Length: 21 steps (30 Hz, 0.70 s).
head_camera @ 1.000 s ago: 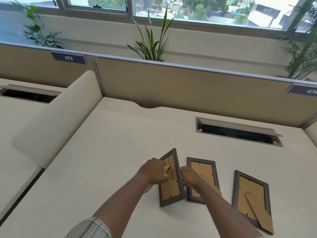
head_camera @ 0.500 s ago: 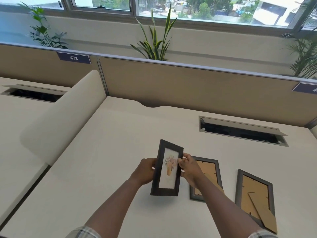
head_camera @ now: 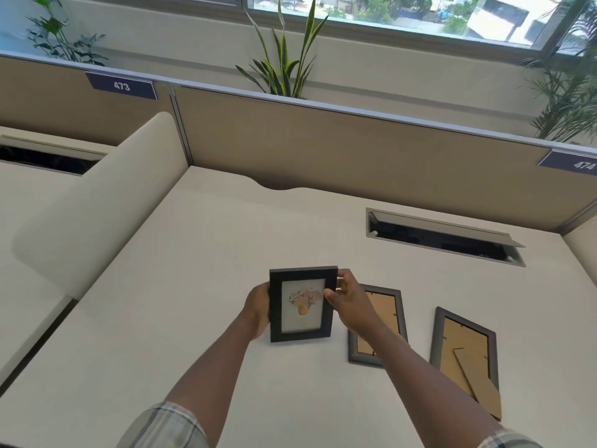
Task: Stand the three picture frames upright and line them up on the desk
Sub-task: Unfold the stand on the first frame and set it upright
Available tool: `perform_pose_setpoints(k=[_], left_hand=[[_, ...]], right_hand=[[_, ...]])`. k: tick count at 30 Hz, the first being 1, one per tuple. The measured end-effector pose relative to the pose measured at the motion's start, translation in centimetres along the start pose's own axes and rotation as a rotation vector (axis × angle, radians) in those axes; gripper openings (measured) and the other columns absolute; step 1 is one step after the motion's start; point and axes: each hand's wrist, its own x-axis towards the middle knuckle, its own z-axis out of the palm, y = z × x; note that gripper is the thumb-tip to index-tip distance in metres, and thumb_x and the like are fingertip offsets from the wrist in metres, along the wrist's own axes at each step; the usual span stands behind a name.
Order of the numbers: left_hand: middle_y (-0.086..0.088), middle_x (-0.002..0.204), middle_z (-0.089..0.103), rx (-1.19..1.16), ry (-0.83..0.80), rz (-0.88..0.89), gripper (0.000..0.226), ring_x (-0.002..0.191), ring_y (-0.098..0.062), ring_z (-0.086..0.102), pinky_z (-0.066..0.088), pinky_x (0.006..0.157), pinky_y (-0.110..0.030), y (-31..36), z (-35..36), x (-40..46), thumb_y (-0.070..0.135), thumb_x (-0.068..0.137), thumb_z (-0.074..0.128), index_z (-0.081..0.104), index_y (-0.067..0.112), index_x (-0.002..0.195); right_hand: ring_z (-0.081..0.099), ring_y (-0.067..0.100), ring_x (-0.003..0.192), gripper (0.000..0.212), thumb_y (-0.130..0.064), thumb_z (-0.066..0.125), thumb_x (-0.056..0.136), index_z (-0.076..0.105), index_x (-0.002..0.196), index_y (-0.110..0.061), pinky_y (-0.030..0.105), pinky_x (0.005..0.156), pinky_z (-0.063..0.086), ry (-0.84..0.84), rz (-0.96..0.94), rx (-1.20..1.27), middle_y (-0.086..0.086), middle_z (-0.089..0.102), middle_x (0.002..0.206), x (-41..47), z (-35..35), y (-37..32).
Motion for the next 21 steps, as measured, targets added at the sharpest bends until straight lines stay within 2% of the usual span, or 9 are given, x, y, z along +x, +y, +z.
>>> perform_pose_setpoints(k=[3,7,11,14,16,18,19,21], left_hand=[[-0.010,0.090,0.077,-0.050,0.053,0.012,0.040,0.089,-0.031,0.070,0.056,0.077,-0.042,-0.1,0.2,0.4,0.029,0.096,0.035,0.073,0.017,0.092],[-0.012,0.088,0.075,-0.021,0.072,0.039,0.041,0.087,-0.033,0.067,0.052,0.081,-0.043,-0.1,0.6,0.6,0.028,0.094,0.034,0.072,0.017,0.085],[-0.009,0.082,0.075,-0.015,0.087,0.054,0.042,0.084,-0.032,0.067,0.053,0.077,-0.041,-0.1,1.0,0.5,0.029,0.095,0.032,0.071,0.016,0.085],[-0.007,0.085,0.075,-0.022,0.116,0.059,0.045,0.087,-0.031,0.067,0.054,0.077,-0.040,-0.6,1.3,0.4,0.035,0.098,0.029,0.069,0.017,0.089],[-0.009,0.097,0.073,0.032,0.233,0.056,0.054,0.095,-0.031,0.065,0.052,0.088,-0.044,-0.8,1.5,0.2,0.044,0.099,0.024,0.068,0.013,0.101],[-0.018,0.108,0.068,0.197,0.503,0.026,0.061,0.102,-0.037,0.062,0.048,0.095,-0.046,-1.3,1.2,0.1,0.043,0.097,0.018,0.063,0.003,0.108],[-0.021,0.110,0.066,0.270,0.642,-0.016,0.059,0.100,-0.039,0.061,0.047,0.091,-0.043,-1.7,1.0,-0.2,0.039,0.096,0.020,0.061,-0.001,0.106],[-0.024,0.111,0.065,0.386,0.763,-0.130,0.044,0.092,-0.038,0.060,0.044,0.079,-0.037,-2.9,1.2,-1.4,0.033,0.093,0.032,0.061,0.000,0.098]], right_hand=[[0.063,0.003,0.101,0.026,-0.028,0.056,0.096,0.046,0.103,-0.051,0.019,0.070,0.057,-0.019,-0.023,-0.130,-0.010,0.065,0.110,-0.2,0.6,0.3],[0.061,-0.001,0.103,0.019,-0.034,0.053,0.097,0.046,0.107,-0.048,0.028,0.080,0.058,-0.002,-0.013,-0.181,-0.018,0.065,0.110,-0.2,0.6,1.1],[0.056,-0.010,0.100,0.027,-0.035,0.052,0.097,0.044,0.103,-0.060,0.013,0.076,0.051,-0.040,-0.025,-0.224,-0.028,0.060,0.108,-0.8,0.3,1.4],[0.057,-0.001,0.104,0.024,-0.034,0.053,0.097,0.047,0.118,-0.042,0.019,0.083,0.051,-0.074,-0.009,-0.230,-0.015,0.063,0.114,-1.0,-0.1,1.8],[0.060,0.004,0.104,0.031,-0.028,0.056,0.096,0.046,0.125,-0.035,0.019,0.081,0.050,-0.093,0.004,-0.245,-0.011,0.064,0.114,-1.2,-0.7,2.1],[0.060,0.010,0.106,0.037,-0.022,0.058,0.095,0.046,0.128,-0.030,0.024,0.083,0.050,-0.092,0.024,-0.317,-0.006,0.063,0.115,-1.5,-2.0,2.8],[0.061,0.013,0.106,0.036,-0.019,0.058,0.094,0.047,0.128,-0.028,0.025,0.083,0.050,-0.077,0.036,-0.374,-0.003,0.063,0.115,-1.7,-2.9,3.4],[0.061,0.018,0.100,0.032,-0.013,0.055,0.094,0.052,0.124,-0.021,0.029,0.078,0.052,-0.021,0.085,-0.475,0.003,0.063,0.114,-2.1,-4.7,4.4]])
